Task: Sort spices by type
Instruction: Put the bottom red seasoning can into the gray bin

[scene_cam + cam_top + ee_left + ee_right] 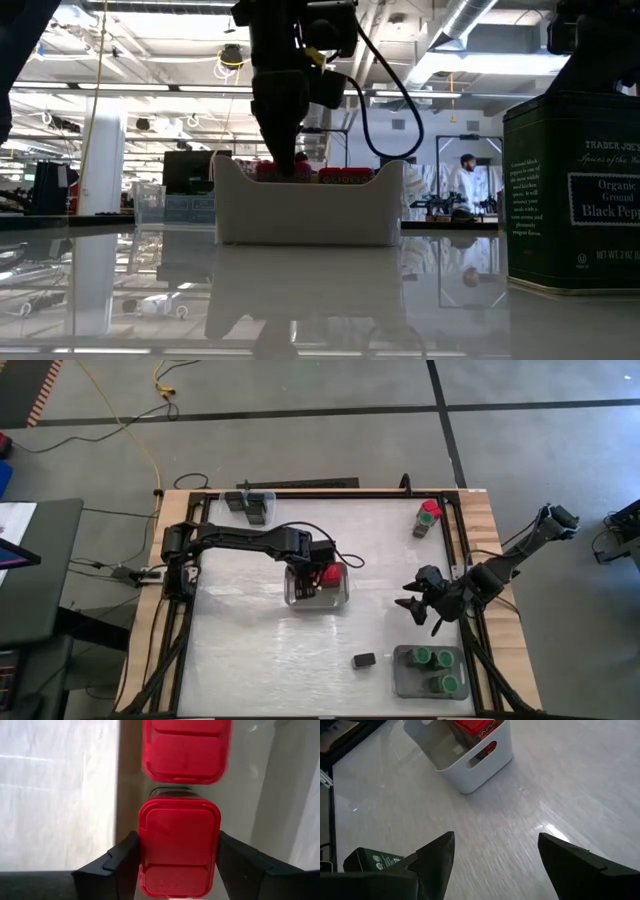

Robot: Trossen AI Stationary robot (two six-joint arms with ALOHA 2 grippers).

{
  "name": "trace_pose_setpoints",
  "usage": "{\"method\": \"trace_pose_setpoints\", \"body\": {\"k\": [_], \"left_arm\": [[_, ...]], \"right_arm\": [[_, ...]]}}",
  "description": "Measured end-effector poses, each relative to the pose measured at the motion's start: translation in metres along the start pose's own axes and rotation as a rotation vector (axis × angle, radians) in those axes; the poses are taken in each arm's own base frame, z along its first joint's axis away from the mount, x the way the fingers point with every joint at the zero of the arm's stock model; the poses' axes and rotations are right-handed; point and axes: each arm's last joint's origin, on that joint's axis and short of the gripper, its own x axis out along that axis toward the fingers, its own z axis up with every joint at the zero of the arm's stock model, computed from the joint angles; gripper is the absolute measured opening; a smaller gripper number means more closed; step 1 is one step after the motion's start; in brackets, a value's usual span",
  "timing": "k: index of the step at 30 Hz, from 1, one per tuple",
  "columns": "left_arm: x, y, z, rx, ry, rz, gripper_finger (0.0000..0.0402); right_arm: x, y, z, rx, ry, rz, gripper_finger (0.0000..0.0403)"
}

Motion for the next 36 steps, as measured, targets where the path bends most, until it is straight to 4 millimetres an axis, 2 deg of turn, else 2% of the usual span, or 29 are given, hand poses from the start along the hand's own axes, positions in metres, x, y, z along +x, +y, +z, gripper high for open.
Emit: {"method": "trace_pose_setpoints", "body": {"k": [11, 16, 36], "left_arm": [[0.0, -0.0004, 0.0, -0.022, 0.0, -0.002, 0.0241], [0.0, -0.0003, -0.0001, -0.085, 0.0, 0.001, 0.0243], [0.0, -0.0004, -0.0001, -0.049, 0.0, 0.002, 0.0247]], "right_arm": [[0.0, 0.0, 0.0, -0.001, 0.001, 0.0, 0.0311], [0.0, -0.0001, -0.0001, -0.004, 0.001, 0.0, 0.0311], [0.0, 0.0, -0.0001, -0.005, 0.002, 0.0, 0.0311]]}}
